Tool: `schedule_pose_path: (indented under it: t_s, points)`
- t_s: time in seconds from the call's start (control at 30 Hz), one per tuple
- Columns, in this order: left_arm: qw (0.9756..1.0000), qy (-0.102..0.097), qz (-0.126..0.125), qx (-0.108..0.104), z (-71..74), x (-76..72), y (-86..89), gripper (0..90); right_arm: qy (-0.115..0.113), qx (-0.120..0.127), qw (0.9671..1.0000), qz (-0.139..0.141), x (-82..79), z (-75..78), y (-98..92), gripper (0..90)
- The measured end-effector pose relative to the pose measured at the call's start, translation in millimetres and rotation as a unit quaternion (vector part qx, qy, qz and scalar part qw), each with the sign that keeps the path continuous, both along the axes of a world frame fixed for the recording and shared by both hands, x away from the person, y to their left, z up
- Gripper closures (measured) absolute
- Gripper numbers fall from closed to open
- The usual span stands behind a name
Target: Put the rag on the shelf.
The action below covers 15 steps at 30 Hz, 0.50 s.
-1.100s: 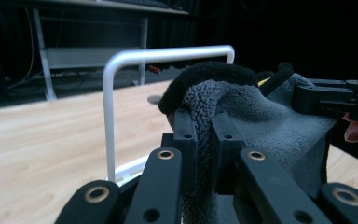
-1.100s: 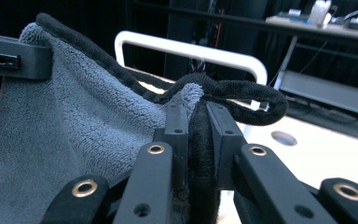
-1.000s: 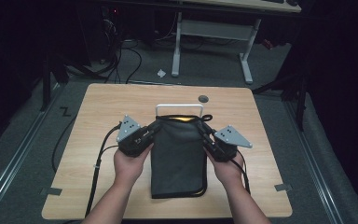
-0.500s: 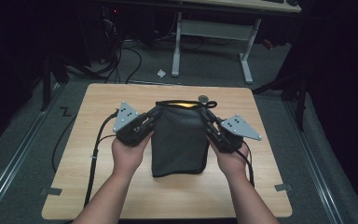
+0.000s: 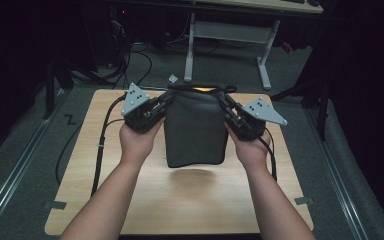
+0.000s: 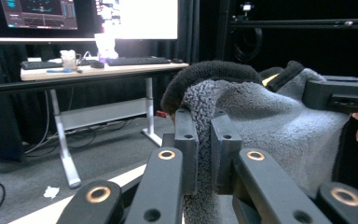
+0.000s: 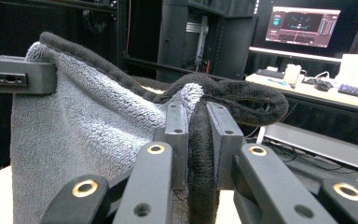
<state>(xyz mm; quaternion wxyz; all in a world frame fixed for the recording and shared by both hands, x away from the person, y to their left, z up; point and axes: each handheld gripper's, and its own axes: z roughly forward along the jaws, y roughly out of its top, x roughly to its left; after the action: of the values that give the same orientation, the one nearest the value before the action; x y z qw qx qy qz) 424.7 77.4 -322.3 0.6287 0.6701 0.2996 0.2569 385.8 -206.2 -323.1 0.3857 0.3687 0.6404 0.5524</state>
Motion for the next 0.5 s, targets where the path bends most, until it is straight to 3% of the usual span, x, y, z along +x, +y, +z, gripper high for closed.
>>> schedule_pose_path:
  t_s: [0.3, 0.5]
  points:
    - [0.9999, 0.006, 0.012, 0.009, 8.0, 35.4, -1.9, 83.7, 0.006, 0.011, 0.9999, 0.0, 35.4, 8.2, 0.3, 80.5]
    - [0.9996, 0.019, 0.016, 0.012, 8.6, 56.3, -2.9, 83.6, 0.017, 0.004, 0.9998, 0.002, 55.3, 8.4, 0.1, 80.5]
